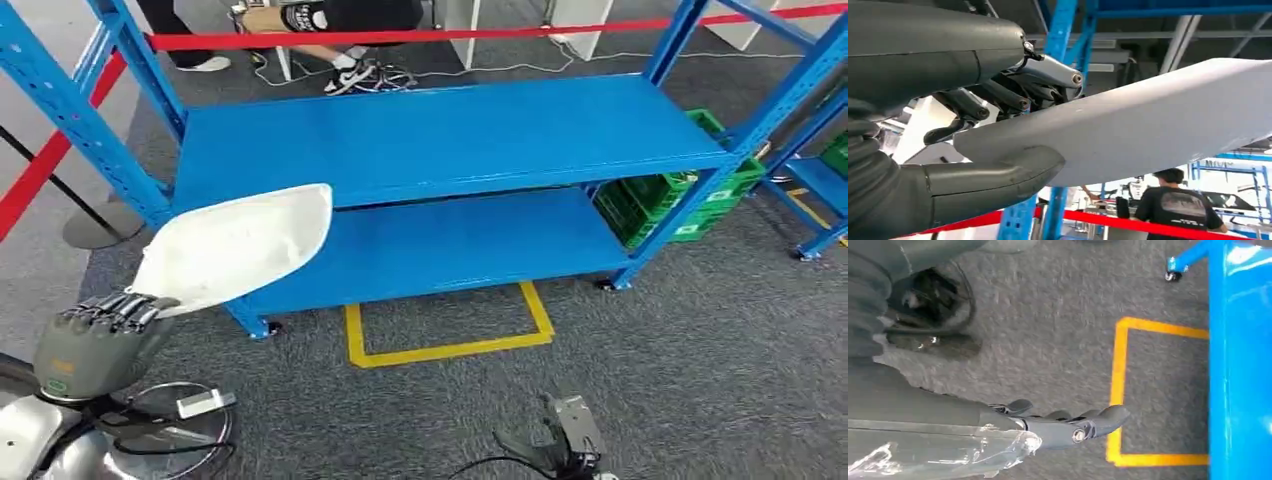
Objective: Take the parts from the cabinet and place them on the table.
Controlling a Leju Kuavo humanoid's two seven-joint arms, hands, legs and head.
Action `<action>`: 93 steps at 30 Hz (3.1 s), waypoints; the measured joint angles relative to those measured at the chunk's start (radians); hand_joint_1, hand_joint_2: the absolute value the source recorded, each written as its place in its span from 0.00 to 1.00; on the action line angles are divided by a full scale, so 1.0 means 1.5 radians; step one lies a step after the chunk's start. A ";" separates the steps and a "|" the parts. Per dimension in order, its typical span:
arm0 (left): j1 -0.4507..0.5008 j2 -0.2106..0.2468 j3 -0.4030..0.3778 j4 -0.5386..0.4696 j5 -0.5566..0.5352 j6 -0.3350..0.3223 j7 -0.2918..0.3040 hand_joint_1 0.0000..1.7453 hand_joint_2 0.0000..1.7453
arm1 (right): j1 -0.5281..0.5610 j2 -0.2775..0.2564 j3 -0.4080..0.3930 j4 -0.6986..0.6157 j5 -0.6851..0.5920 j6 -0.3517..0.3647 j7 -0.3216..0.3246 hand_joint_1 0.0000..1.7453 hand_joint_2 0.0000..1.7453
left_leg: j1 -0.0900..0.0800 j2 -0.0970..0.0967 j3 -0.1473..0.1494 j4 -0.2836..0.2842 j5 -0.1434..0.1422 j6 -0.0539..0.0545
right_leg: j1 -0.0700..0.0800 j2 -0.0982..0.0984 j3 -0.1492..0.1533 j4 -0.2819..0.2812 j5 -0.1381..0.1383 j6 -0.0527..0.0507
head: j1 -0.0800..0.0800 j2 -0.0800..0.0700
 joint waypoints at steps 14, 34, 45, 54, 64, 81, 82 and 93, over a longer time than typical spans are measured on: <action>-0.004 -0.005 0.003 0.036 0.014 0.001 -0.001 1.00 1.00 | 0.005 -0.008 0.026 -0.008 -0.022 0.000 0.011 0.00 1.00 | -0.007 0.037 -0.068 0.019 0.034 -0.031 | 0.010 -0.024 0.142 -0.100 0.002 -0.037 | 0.001 0.000; 0.000 -0.009 -0.004 0.049 0.120 -0.007 -0.061 1.00 1.00 | 0.013 -0.009 0.064 -0.011 -0.061 -0.002 0.015 0.00 1.00 | -0.004 0.023 -0.017 0.006 0.008 -0.003 | 0.007 -0.008 -0.023 0.134 -0.054 0.000 | 0.005 0.000; -0.024 -0.046 -0.034 0.034 0.107 -0.021 -0.064 1.00 1.00 | 0.030 -0.018 0.067 -0.013 -0.091 -0.001 -0.001 0.00 1.00 | -0.011 0.030 -0.028 0.044 -0.031 -0.024 | 0.011 -0.022 0.081 -0.083 0.042 -0.039 | 0.000 0.000; -0.064 -0.067 -0.072 0.032 0.200 -0.030 -0.099 1.00 1.00 | 0.043 -0.029 0.066 -0.013 -0.102 0.001 -0.004 0.00 1.00 | 0.007 -0.063 -0.032 0.030 0.013 -0.037 | 0.009 0.057 0.069 -0.074 0.049 -0.027 | -0.003 0.000; -0.082 -0.079 -0.085 0.030 0.267 -0.064 -0.136 1.00 1.00 | 0.050 -0.038 0.065 -0.013 -0.103 0.003 0.005 0.00 1.00 | -0.001 0.015 -0.032 0.020 0.009 -0.002 | 0.003 -0.008 -0.049 0.137 -0.038 0.005 | 0.010 0.000; -0.068 -0.109 -0.082 -0.018 0.386 -0.118 -0.191 1.00 1.00 | 0.082 -0.059 0.052 -0.002 -0.114 -0.037 0.076 0.00 1.00 | -0.005 0.001 -0.118 0.198 -0.063 -0.026 | 0.007 0.030 0.063 -0.078 0.054 -0.039 | 0.005 0.000; -0.070 -0.111 -0.083 -0.018 0.402 -0.128 -0.196 1.00 1.00 | 0.082 -0.059 0.052 -0.002 -0.113 -0.037 0.075 0.00 1.00 | -0.003 -0.001 -0.100 0.155 -0.033 -0.027 | 0.005 0.039 0.063 -0.077 0.055 -0.037 | 0.005 0.000; -0.086 -0.131 -0.083 -0.017 0.483 -0.180 -0.228 1.00 1.00 | 0.075 -0.062 0.042 0.000 -0.100 -0.039 0.059 0.00 1.00 | 0.002 -0.005 -0.040 0.034 0.006 -0.003 | 0.002 -0.004 -0.035 0.090 -0.019 0.003 | 0.018 0.000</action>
